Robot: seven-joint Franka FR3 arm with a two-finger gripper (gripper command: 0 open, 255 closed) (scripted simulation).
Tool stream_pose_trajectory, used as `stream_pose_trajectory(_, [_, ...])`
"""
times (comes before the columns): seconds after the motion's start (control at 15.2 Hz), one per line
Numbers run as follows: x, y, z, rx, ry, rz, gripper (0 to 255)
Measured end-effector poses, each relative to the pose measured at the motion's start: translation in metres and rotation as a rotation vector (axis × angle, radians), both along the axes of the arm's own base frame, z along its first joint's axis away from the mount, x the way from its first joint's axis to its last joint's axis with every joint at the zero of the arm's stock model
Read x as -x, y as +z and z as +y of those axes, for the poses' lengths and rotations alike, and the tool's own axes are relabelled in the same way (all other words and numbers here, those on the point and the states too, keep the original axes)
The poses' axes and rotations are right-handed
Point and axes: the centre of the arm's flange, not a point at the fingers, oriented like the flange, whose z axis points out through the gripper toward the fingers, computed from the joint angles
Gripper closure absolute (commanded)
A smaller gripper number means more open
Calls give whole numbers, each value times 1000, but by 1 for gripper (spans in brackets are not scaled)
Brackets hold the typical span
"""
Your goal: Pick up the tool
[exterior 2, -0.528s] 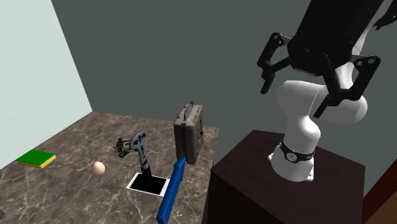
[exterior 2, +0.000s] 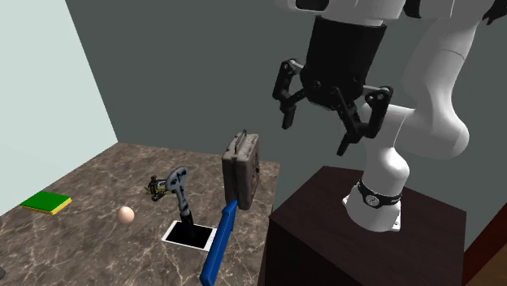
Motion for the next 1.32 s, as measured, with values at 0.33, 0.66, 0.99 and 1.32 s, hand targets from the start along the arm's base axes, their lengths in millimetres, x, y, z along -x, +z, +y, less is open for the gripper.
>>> stream_pose_trajectory(0.33, [-42,-25,-54,-4,34,111,0])
stream_pose_trajectory(0.66, [-84,-57,-107,-8,66,223,0])
stream_pose_trajectory(0.99, [-121,-92,-161,-11,99,334,0])
stream_pose_trajectory(1.32, [-158,-131,-215,-15,132,446,0])
